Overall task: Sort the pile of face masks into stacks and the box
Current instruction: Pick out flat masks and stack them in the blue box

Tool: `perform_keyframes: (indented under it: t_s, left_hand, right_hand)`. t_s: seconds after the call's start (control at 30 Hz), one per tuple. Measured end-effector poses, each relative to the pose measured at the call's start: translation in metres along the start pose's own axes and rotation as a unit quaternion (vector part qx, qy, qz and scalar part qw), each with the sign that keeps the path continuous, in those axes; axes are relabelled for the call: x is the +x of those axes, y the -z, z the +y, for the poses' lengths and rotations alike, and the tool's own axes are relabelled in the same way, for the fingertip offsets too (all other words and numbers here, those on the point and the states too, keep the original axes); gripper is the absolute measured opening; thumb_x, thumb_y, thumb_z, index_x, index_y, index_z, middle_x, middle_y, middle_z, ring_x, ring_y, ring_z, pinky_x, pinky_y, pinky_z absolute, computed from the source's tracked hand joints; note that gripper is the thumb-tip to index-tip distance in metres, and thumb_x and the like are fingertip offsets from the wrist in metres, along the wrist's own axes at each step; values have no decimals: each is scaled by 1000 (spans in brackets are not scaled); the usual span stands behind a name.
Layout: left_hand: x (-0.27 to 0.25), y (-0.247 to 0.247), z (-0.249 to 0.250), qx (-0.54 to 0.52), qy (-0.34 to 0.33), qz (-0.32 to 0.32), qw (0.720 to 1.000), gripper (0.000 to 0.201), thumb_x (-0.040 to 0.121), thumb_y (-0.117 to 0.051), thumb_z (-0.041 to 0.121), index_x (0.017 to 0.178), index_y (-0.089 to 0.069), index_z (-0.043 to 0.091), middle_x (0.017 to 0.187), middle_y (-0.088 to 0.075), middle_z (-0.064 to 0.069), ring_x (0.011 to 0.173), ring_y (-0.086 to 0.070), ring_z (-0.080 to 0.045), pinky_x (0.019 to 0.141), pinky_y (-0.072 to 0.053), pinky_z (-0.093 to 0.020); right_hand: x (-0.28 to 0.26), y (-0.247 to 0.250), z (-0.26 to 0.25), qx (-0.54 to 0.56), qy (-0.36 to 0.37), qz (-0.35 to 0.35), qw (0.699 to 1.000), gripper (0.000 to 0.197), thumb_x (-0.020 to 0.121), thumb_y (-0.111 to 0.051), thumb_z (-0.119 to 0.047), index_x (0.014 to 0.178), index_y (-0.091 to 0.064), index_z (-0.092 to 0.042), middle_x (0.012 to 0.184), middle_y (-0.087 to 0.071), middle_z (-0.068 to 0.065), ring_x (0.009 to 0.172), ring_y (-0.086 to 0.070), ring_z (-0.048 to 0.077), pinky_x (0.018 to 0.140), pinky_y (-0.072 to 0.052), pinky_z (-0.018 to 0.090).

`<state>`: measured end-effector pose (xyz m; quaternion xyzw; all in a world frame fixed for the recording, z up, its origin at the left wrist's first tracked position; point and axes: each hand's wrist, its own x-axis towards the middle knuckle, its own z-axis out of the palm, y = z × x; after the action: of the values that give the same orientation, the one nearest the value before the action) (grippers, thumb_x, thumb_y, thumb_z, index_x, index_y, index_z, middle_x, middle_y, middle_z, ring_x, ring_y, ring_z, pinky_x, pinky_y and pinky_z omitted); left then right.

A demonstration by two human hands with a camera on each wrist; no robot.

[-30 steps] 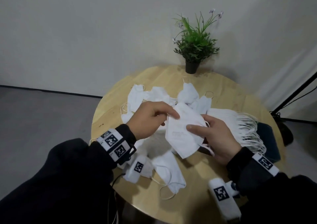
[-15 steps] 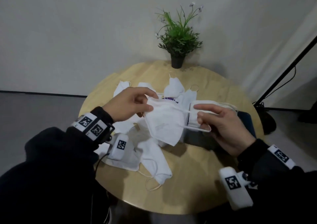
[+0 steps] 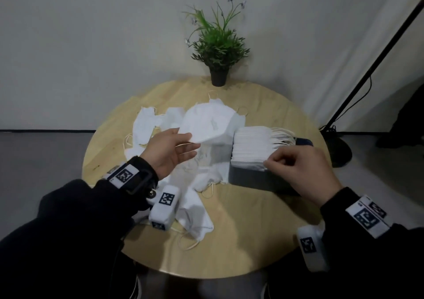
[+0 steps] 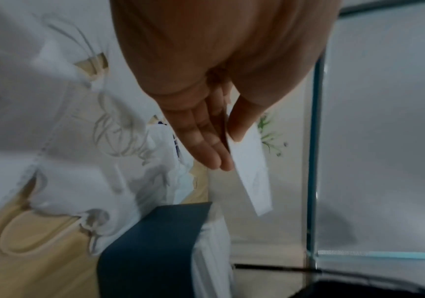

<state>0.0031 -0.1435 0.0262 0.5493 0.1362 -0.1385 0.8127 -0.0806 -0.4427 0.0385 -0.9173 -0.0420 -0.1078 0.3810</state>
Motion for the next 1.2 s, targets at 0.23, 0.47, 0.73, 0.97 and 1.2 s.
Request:
perform_keyframes:
  t_s: [0.23, 0.47, 0.73, 0.97, 1.2]
  left_hand:
    - [-16, -24, -15, 226, -192, -88, 951, 8, 98, -65, 3, 104, -63, 8, 82, -74, -9, 80, -73, -27, 71, -60, -39]
    - [-16, -40, -34, 394, -343, -129, 843, 14, 95, -68, 5, 95, -64, 18, 82, -73, 8, 80, -71, -15, 72, -53, -27]
    - [-9, -50, -46, 589, -421, -147, 675, 9, 94, -54, 30, 101, -60, 32, 81, -68, 8, 71, -59, -11, 70, -51, -40]
    - [-9, -61, -47, 576, -477, -178, 640, 6, 93, -69, 26, 93, -73, 23, 83, -64, 11, 74, -60, -12, 66, -49, -31]
    - [-2, -61, -51, 657, -477, -150, 564, 20, 92, -58, 31, 88, -75, 22, 82, -67, 5, 78, -65, -23, 57, -49, -34]
  right_hand:
    - [-3, -5, 19, -74, -29, -55, 995, 17, 94, -70, -15, 96, -84, -26, 89, -71, -22, 87, -61, -4, 75, -38, -2]
    - [5, -11, 38, 70, -108, -64, 990, 20, 93, -58, -13, 81, -74, -13, 82, -75, -2, 85, -66, 28, 73, -44, 36]
    - [1, 2, 33, 116, -79, -157, 978, 31, 68, -76, -8, 89, -69, -29, 80, -66, -11, 74, -58, 6, 69, -46, 24]
    - [0, 2, 34, 115, -82, -58, 988, 18, 75, -80, -4, 74, -66, -15, 75, -69, -4, 72, -61, 15, 71, -50, 35]
    - [-8, 5, 35, 4, -90, 25, 996, 11, 79, -71, -12, 71, -65, -15, 67, -65, 0, 64, -55, 14, 62, -43, 30]
